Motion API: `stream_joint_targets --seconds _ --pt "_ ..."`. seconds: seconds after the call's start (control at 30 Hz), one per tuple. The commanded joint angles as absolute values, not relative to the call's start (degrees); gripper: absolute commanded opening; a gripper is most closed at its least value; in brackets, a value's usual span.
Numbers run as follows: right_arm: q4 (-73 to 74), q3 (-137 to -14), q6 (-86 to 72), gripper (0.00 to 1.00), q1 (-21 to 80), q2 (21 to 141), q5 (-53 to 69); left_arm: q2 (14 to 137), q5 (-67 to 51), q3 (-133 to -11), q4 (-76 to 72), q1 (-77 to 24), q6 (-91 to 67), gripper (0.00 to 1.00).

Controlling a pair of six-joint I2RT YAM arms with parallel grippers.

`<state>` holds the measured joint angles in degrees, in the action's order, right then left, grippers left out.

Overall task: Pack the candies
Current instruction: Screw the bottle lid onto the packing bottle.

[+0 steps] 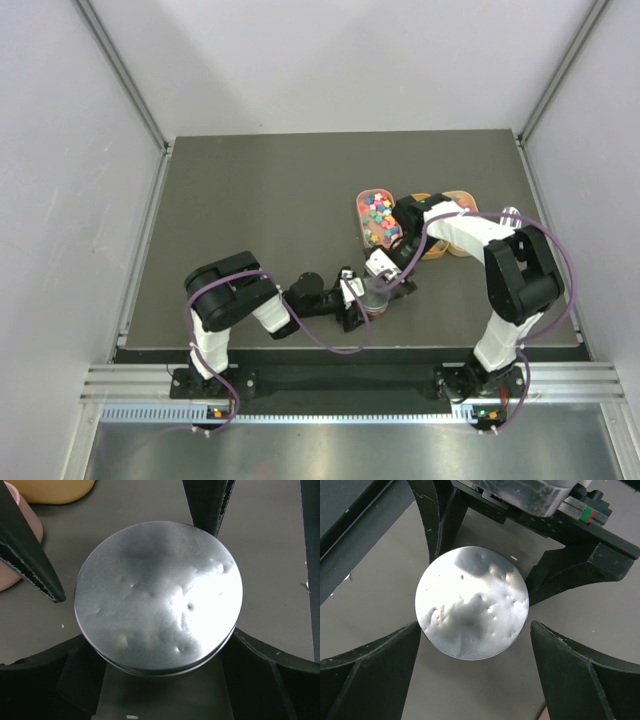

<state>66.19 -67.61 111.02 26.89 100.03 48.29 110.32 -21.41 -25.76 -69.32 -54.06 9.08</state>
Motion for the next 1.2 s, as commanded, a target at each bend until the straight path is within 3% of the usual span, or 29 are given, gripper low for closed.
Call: stream_joint_targets --seconds 0.0,0.4,0.8,1.03,1.17 --pt "67.1 -68.5 112.7 0.91 27.6 97.3 51.2 113.2 -19.2 -25.7 -60.3 -53.6 11.5 0.81" --pt "69.8 -67.9 114.2 0.94 28.9 97.0 50.7 113.3 -18.5 -26.0 -59.9 -53.6 11.9 0.81" --pt "66.4 -67.8 110.9 0.88 29.8 98.7 48.4 113.4 -18.5 -25.9 -60.2 -53.7 11.9 0.82" --pt "65.2 -68.9 103.1 0.71 31.3 100.3 46.4 112.6 -17.9 -25.3 -60.8 -53.6 12.0 0.81" --pt "61.7 -67.5 96.6 0.67 33.0 99.1 46.4 111.9 -15.9 -25.6 -60.2 -53.5 10.7 0.81"
